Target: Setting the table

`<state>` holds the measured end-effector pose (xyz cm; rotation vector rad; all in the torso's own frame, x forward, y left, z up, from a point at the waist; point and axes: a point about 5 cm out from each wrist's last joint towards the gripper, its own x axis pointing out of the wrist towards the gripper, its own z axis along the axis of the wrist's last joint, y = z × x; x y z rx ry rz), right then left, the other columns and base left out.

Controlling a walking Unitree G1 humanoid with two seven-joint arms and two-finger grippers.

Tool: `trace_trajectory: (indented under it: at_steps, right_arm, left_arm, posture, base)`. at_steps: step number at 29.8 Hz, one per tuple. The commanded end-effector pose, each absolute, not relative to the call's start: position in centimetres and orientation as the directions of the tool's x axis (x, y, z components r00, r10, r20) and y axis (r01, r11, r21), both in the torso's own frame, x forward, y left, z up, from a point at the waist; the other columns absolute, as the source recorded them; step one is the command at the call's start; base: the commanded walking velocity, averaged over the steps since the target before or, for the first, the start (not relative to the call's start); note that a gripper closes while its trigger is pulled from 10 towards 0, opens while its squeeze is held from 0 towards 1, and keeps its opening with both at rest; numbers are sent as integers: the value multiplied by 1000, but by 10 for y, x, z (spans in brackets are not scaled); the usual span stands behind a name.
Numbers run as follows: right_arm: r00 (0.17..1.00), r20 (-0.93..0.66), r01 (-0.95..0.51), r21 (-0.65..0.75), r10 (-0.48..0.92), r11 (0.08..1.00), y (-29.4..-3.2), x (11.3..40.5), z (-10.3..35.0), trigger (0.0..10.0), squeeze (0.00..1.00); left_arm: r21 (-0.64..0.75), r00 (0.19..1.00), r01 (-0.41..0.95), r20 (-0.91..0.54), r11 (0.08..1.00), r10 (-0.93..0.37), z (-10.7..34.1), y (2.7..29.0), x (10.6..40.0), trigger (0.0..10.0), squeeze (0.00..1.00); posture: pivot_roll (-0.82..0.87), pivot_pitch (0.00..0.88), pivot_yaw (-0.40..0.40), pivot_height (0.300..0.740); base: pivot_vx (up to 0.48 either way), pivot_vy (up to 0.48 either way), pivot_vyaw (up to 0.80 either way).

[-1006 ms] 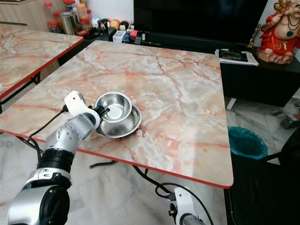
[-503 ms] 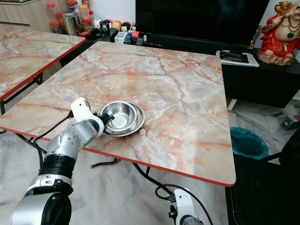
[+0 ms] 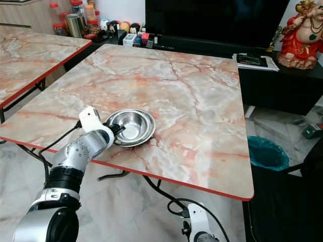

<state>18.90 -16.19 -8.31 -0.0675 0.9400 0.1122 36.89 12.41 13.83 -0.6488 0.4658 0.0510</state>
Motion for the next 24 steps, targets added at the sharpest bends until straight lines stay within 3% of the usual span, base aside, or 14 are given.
trace_trajectory:
  at_steps: [1, 3, 4, 22, 23, 24]
  right_arm:
    - [587, -807, -120, -9, 64, 993, -163, 189, -83, 10000, 0]
    - [587, -807, -120, -9, 64, 993, -163, 190, -83, 10000, 0]
    - [587, -807, -120, -9, 64, 993, -163, 190, -83, 10000, 0]
    - [586, -808, -119, -7, 65, 993, -162, 190, -83, 10000, 0]
    - [586, -808, -119, -7, 65, 993, -162, 190, -83, 10000, 0]
    - [586, -807, -119, -6, 65, 993, -162, 190, -83, 10000, 0]
  left_arm:
    - [-566, 900, -186, -426, 803, -92, 145, 123, 372, 10000, 1000]
    - [-565, 900, -187, -426, 804, -91, 145, 123, 372, 10000, 1000]
    - [-566, 901, -183, -423, 804, -92, 146, 123, 372, 10000, 0]
    - [-548, 910, -156, -403, 822, -96, 155, 124, 374, 10000, 0]
    - [-546, 910, -155, -404, 823, -97, 155, 124, 374, 10000, 741]
    - [-545, 909, -155, -405, 824, -97, 154, 123, 374, 10000, 1000]
  posture:
    - [-6, 0, -13, 719]
    - [-6, 0, -12, 719]
    - [-6, 0, -12, 719]
    - [-1, 0, -10, 719]
    - [-1, 0, -10, 719]
    - [-1, 0, -10, 719]
  base:
    - [0, 0, 0]
    - [0, 0, 0]
    - [0, 0, 0]
    - [0, 0, 0]
    - [0, 0, 0]
    - [0, 0, 0]
